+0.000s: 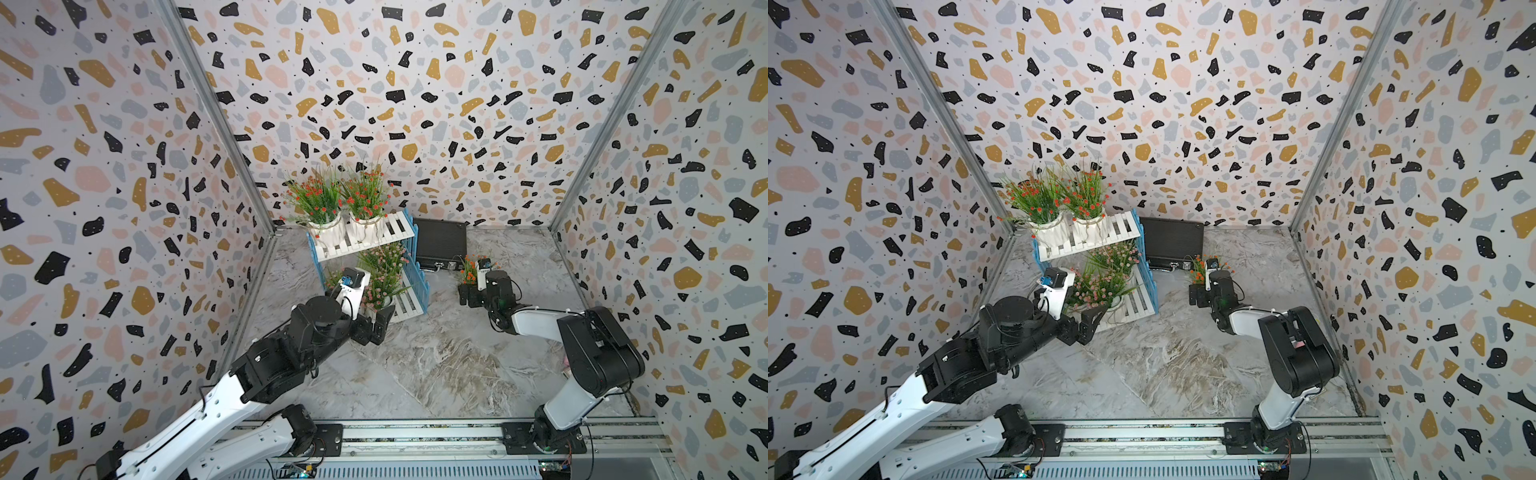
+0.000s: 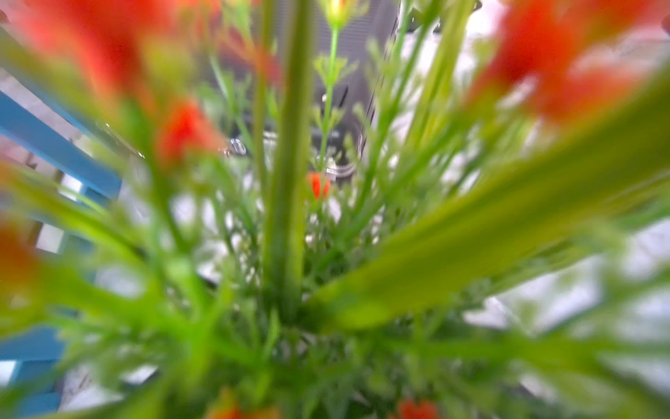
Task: Place the baby's breath potted plants on the rack by color
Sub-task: Pick up the baby's breath potted plant from the center of the board.
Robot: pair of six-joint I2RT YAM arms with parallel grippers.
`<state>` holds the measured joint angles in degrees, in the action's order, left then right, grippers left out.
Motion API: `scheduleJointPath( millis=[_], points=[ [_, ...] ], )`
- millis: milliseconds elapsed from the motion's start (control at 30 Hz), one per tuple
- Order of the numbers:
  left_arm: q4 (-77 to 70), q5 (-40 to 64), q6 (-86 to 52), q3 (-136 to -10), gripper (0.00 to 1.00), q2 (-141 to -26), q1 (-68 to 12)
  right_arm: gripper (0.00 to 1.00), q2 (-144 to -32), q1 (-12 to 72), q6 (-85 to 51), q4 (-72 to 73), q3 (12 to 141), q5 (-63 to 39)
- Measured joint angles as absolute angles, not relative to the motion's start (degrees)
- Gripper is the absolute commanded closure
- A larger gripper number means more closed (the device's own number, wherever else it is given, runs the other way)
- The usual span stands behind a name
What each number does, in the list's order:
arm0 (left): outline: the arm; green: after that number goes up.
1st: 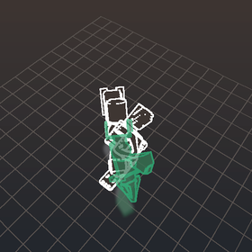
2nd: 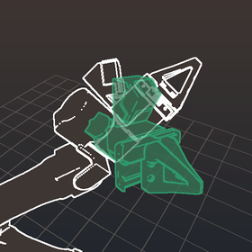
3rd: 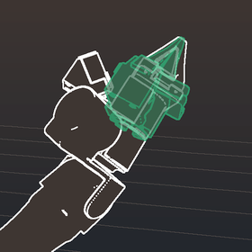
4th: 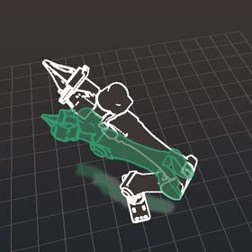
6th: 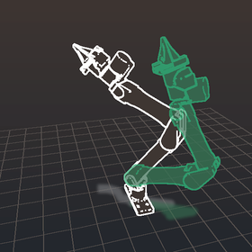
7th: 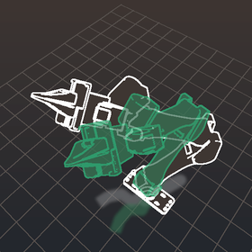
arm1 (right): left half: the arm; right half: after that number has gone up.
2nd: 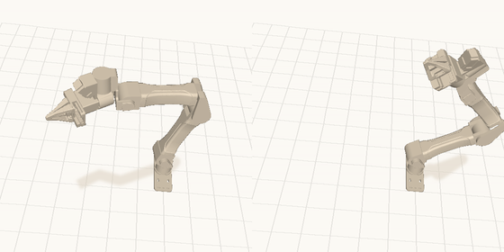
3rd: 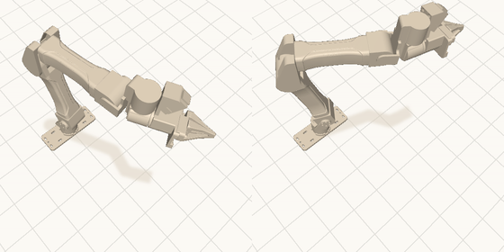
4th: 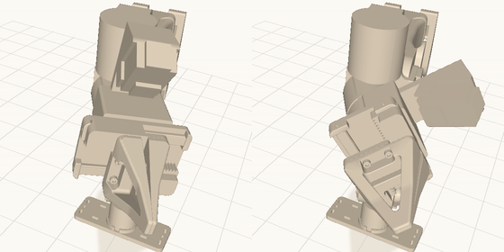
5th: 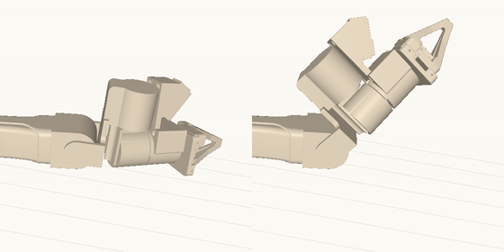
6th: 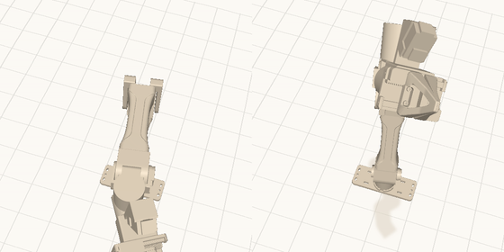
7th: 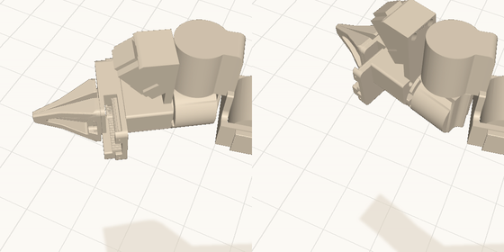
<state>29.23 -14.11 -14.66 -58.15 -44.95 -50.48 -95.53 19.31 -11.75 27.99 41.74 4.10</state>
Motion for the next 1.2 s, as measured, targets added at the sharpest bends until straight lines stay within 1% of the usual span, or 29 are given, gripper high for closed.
scheduleJointPath(
  millis=[133,200,367,500,767,833,1033,1200],
  points=[
    [29.3,-14.1,-14.7,-57.4,0.01,-44.9,-50.5,0.09,-95.5,19.0,-11.8,29.8,41.7,3.9],
    [29.4,-14.1,-14.7,-57.2,0.01,-44.9,-50.5,0.1,-95.5,19.0,-11.8,30.1,41.7,3.7],
    [29.4,-14.1,-14.7,-56.6,0.01,-44.7,-50.5,0.02,-95.5,19.0,-12.3,30.6,41.3,3.4],
    [29.3,-14.1,-14.7,-56.2,0.01,-44.6,-50.5,0.01,-95.5,19.0,-12.8,31.6,39.4,3.1],
    [29.3,-14.1,-14.8,-55.3,0.01,-44.0,-50.5,0.1,-96.5,19.0,-13.3,32.9,39.4,3.0],
    [29.3,-14.2,-14.8,-55.2,0.01,-43.6,-50.5,0.17,-96.7,19.0,-13.6,33.6,39.4,3.2],
    [29.3,-14.2,-14.8,-55.0,0.01,-43.1,-50.5,0.16,-97.2,19.0,-13.9,35.8,38.9,3.0],
    [29.2,-14.2,-14.8,-54.6,0.01,-43.1,-50.5,0.19,-96.2,18.7,-13.4,36.6,38.0,1.9]
  ],
)
